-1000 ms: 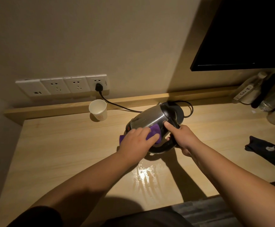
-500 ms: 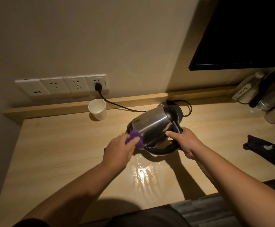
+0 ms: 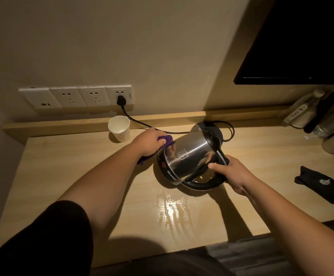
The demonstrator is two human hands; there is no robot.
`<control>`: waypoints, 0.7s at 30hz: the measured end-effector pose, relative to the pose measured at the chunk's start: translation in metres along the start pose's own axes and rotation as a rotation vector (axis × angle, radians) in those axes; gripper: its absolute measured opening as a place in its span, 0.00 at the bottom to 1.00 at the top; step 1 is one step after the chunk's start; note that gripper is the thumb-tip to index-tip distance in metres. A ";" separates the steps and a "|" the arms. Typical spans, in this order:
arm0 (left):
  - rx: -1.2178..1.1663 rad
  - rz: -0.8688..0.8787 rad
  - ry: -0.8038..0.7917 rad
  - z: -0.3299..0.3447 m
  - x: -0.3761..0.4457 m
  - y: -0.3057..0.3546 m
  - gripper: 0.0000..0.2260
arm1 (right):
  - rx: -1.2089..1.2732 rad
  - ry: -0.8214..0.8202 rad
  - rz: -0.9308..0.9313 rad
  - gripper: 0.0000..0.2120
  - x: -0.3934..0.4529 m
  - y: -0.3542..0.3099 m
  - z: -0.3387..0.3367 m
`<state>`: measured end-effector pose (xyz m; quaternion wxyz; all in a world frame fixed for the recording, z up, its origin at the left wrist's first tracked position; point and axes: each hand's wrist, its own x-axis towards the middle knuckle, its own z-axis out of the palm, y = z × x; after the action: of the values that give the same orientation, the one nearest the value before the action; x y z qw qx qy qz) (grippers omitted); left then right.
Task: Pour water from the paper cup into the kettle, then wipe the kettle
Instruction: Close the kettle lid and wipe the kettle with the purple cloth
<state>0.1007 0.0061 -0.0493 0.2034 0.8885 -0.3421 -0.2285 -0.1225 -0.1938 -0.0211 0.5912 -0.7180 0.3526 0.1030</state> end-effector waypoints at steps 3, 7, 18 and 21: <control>-0.008 0.019 0.000 0.002 0.000 -0.001 0.19 | 0.000 0.002 0.000 0.12 0.002 0.002 -0.002; -0.052 0.004 0.072 0.014 -0.016 -0.004 0.17 | 0.005 0.036 -0.004 0.11 0.003 0.003 0.001; -0.074 0.084 0.372 0.057 -0.071 -0.004 0.15 | 0.113 0.041 0.017 0.12 0.013 0.000 0.002; 0.030 0.156 0.421 0.068 -0.082 0.004 0.15 | 0.136 0.043 0.039 0.12 0.014 0.002 0.001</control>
<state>0.0075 0.0470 -0.0811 0.2741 0.8903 -0.3632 -0.0164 -0.1133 -0.1985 -0.0302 0.6287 -0.6712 0.3854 0.0748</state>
